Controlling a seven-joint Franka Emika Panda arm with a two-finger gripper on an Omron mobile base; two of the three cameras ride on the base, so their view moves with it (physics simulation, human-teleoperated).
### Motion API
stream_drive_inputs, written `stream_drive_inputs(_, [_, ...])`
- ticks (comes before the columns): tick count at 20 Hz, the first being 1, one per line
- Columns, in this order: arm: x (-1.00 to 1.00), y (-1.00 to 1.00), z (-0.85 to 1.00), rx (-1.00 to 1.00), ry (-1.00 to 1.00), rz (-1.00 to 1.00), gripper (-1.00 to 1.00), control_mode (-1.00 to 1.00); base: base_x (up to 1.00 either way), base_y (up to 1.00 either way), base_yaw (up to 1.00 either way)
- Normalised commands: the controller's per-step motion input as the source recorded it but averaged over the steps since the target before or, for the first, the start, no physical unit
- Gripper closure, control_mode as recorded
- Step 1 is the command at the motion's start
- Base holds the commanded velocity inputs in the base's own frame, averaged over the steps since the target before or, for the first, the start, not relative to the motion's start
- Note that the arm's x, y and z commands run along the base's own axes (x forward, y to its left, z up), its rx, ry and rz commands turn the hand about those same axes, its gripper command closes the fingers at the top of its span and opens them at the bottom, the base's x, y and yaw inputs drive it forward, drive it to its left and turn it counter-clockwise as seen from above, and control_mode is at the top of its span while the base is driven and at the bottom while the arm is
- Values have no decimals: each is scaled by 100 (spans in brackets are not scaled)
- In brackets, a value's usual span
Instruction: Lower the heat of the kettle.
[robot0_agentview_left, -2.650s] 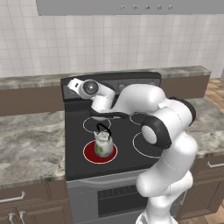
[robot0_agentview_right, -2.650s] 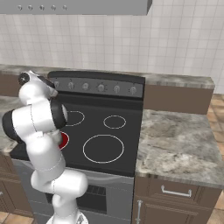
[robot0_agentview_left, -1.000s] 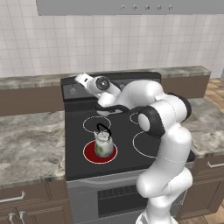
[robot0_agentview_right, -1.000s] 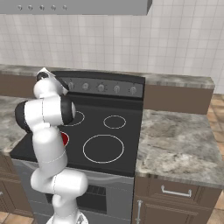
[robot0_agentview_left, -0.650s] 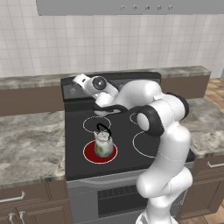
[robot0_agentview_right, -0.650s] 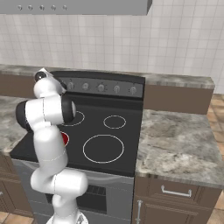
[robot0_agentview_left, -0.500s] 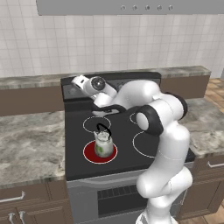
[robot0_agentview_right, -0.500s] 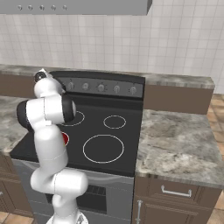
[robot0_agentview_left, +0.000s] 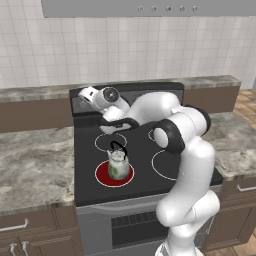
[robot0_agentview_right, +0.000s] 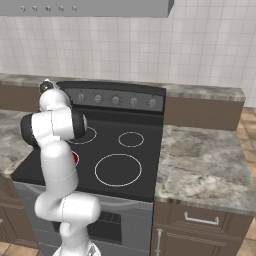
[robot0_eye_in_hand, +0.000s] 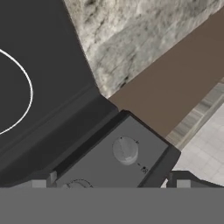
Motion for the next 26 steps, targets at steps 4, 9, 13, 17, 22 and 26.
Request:
stream_drive_inputs(4, [8,0,-1,0,2,12,-100,-100,0,0,0])
stream_drive_inputs(9, [12,0,-1,0,1,12,-100,-100,0,0,0])
stream_drive_inputs(13, [12,-3,0,0,0,13,-100,-100,0,0,0])
stream_drive_inputs(17, [8,-3,0,0,0,4,-100,-100,0,0,0])
stream_drive_inputs(22, [13,0,0,-2,6,0,-100,-100,0,0,0])
stream_drive_inputs(26, [16,0,0,-2,12,0,-100,-100,0,0,0])
